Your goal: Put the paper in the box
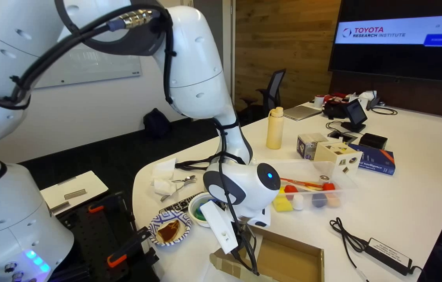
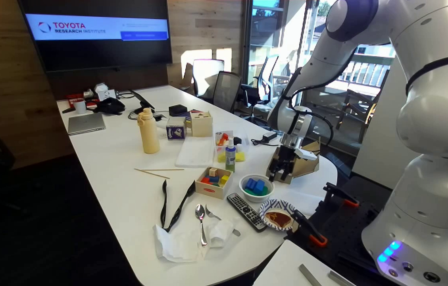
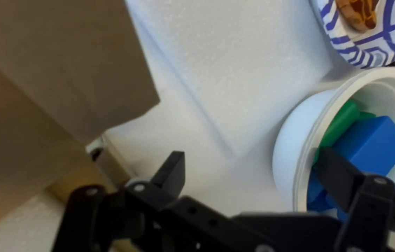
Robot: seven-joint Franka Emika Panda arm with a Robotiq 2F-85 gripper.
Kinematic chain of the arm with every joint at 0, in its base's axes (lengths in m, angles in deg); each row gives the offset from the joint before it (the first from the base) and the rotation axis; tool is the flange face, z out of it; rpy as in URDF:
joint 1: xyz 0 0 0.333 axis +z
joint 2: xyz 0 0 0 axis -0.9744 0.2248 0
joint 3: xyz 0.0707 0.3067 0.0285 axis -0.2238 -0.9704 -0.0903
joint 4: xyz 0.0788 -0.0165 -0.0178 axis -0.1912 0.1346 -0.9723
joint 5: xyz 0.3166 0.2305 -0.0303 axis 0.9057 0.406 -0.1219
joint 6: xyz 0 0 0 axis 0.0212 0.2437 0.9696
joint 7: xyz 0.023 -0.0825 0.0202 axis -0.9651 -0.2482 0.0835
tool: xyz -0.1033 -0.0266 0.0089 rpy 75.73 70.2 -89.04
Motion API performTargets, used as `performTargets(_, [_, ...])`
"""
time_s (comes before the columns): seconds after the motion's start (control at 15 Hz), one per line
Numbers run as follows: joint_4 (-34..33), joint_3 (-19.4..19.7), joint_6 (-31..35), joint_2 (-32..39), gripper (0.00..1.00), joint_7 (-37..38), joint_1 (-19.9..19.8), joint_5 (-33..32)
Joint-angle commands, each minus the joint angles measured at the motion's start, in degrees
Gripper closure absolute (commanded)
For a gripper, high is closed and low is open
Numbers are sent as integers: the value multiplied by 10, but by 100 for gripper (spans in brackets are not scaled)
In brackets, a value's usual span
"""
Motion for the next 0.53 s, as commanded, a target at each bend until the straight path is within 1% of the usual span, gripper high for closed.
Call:
performTargets(0.0, [11,-30,103,23,0,-10,-16,21])
performTargets(0.13, [18,-49,144,27,0,-5,-31,18])
performTargets(0.27, [31,-69,170,30,0,1,-50,8])
performTargets(0.4, [50,-94,167,21,0,-5,-82,0])
performTargets(0.47, [58,-110,155,15,0,-14,-103,-3])
